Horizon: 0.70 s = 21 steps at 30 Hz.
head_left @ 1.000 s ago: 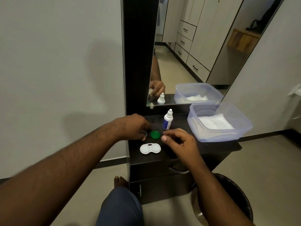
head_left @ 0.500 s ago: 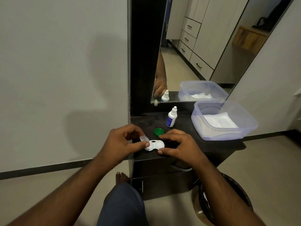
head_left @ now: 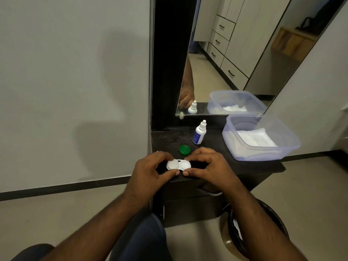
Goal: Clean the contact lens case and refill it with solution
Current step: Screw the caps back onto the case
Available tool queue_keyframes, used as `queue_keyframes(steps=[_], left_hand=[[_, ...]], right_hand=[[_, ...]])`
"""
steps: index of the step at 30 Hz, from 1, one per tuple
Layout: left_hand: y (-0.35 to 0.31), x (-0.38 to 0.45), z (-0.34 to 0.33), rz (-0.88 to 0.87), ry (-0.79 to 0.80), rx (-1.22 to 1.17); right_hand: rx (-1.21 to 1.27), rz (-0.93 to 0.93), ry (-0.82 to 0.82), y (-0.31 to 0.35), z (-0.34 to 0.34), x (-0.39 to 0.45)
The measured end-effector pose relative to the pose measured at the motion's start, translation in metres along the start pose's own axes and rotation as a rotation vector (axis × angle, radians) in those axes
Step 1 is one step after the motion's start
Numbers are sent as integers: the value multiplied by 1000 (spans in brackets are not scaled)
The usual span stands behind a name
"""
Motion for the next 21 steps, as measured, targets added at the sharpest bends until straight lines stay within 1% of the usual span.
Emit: queue_keyframes(steps=[4, 9, 12, 18, 21], left_hand=[[2, -2, -5, -16, -22, 54], [2, -4, -9, 11, -39, 149], [1, -3, -8, -5, 3, 158], [1, 7, 5, -46, 140, 91], [0, 8, 3, -29, 143, 139]], right_hand=[[-17, 12, -12, 1, 0, 0], [-21, 24, -3, 1, 0, 1], [-27, 29, -3, 0, 0, 0], [-17, 34, 3, -1, 0, 0], [-18, 38, -1, -1, 0, 0]])
Point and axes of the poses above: each hand's wrist, its own x-axis towards the middle knuckle, its own z-axis out of the back of the hand, y = z × x, the point moved 1 cm from there along x, towards the middle knuckle, and after that the axes turned 8 degrees about -z, right-handed, at the moved point
